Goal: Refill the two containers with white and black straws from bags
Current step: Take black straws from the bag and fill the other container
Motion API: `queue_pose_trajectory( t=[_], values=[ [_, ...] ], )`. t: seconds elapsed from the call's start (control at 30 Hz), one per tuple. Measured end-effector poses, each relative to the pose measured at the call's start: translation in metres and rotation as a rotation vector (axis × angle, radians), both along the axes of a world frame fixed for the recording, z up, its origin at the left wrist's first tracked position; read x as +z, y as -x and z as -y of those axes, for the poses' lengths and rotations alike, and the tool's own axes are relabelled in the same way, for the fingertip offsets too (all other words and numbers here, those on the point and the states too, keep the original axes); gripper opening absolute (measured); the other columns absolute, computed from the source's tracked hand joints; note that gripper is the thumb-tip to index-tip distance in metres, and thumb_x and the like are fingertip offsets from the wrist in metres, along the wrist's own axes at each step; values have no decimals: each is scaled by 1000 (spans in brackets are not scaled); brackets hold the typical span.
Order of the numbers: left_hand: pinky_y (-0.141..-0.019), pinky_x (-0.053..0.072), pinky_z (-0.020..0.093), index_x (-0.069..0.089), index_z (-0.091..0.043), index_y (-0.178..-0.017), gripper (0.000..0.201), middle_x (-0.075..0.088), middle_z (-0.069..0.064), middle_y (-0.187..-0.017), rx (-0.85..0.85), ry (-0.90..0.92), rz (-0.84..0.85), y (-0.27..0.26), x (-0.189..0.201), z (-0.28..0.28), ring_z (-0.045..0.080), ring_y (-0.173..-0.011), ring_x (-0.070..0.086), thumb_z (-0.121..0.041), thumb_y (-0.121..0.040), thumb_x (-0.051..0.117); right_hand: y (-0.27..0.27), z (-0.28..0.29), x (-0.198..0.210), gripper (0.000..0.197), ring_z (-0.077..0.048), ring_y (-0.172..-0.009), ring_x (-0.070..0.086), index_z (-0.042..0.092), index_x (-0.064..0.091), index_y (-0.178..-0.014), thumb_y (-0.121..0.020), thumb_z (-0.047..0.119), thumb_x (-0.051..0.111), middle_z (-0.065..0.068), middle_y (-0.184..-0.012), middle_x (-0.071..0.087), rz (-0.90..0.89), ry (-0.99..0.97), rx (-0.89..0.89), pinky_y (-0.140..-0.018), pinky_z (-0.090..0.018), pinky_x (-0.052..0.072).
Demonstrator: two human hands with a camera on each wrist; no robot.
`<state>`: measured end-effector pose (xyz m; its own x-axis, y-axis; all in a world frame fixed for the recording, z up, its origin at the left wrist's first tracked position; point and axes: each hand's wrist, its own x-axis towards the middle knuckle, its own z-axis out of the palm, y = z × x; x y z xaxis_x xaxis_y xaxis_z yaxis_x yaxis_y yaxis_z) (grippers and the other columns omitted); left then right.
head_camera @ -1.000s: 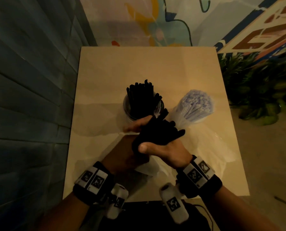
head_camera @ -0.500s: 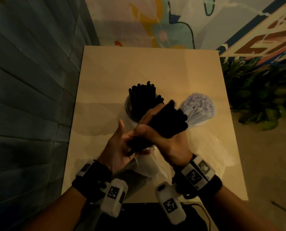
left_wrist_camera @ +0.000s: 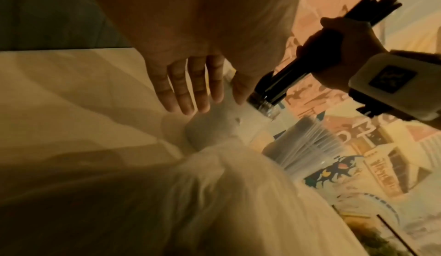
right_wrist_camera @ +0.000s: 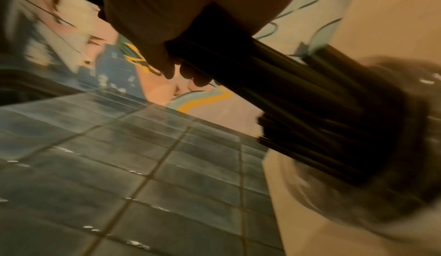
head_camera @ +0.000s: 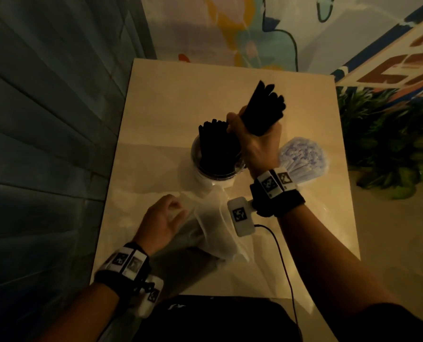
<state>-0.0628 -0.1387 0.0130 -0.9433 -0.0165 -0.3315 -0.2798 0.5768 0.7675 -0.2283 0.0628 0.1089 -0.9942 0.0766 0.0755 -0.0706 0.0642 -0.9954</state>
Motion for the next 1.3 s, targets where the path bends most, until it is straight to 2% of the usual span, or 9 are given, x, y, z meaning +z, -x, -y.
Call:
queue_pose_trajectory(
  t=[0.17, 0.37, 0.53, 0.67, 0.77, 0.9, 1.03, 1.2, 1.3],
  values=[
    [-83, 51, 33, 54, -21, -97, 20, 61, -4, -96, 21, 29, 37, -26, -28, 16, 15, -93, 62, -28, -87, 71, -3, 13, -29, 22, -5, -88, 70, 10, 67, -98, -82, 17, 80, 8, -93, 71, 170, -73, 39, -83, -27, 58],
    [-83, 43, 32, 55, -20, -108, 37, 51, -7, -104, -3, 194, 31, -34, -47, 23, 21, -101, 53, -34, -81, 76, -10, -11, -5, 40, -13, -99, 69, 11, 60, -118, -86, 28, 77, -5, -107, 70, 39, -147, -64, -90, -34, 58],
    [-101, 39, 39, 47, -17, -134, 75, 49, 7, -134, -35, 273, 207, -29, -57, 21, 30, -122, 47, -47, -73, 80, -57, -50, -2, 13, -16, -83, 70, 9, 60, -104, -96, 19, 64, -8, -92, 69, -12, -199, -104, -77, -28, 58],
    [-109, 37, 41, 39, -21, -144, 82, 45, 4, -145, -66, 235, 319, -21, -60, 10, 28, -130, 44, -54, -77, 74, -115, -69, -70, 13, -16, -68, 67, 18, 65, -89, -99, 21, 58, -1, -77, 70, 374, -508, 181, -69, -32, 56],
    [-107, 38, 42, 41, -26, -142, 76, 48, 2, -141, -136, 267, 406, -15, -68, 4, 26, -127, 47, -60, -79, 68, -148, -64, -114, 21, -8, -65, 62, 16, 69, -84, -99, 21, 56, 3, -75, 67, 727, -634, 396, -73, -30, 54],
    [-105, 37, 44, 53, -20, -133, 59, 48, 2, -135, -245, 315, 438, -9, -75, -1, 28, -125, 45, -54, -86, 63, -162, -39, -136, 22, -11, -64, 55, 15, 71, -80, -95, 22, 56, 0, -75, 66, 897, -646, 464, -64, -23, 45],
    [-92, 47, 42, 65, -15, -109, 27, 58, 3, -110, -233, 136, 326, -9, -76, -3, 27, -105, 58, -33, -89, 68, -156, -17, -140, 19, -24, -79, 54, 3, 62, -95, -98, 19, 53, -21, -98, 68, 967, -562, 423, -74, -43, 46],
    [-88, 48, 36, 64, -19, -95, 6, 62, -2, -97, -216, 1, 207, -12, -65, -7, 21, -95, 61, -20, -90, 67, -159, -11, -152, 16, -11, -87, 61, 17, 69, -102, -95, 28, 61, 7, -93, 68, 863, -368, 186, -79, -26, 47],
    [-86, 49, 39, 65, -17, -92, 5, 61, -5, -92, -226, -23, 228, -15, -69, -2, 20, -91, 61, -23, -92, 65, -160, -11, -150, 15, -12, -86, 67, 19, 73, -98, -93, 29, 62, 3, -91, 75, 920, -247, 115, -84, -36, 54]
  ],
)
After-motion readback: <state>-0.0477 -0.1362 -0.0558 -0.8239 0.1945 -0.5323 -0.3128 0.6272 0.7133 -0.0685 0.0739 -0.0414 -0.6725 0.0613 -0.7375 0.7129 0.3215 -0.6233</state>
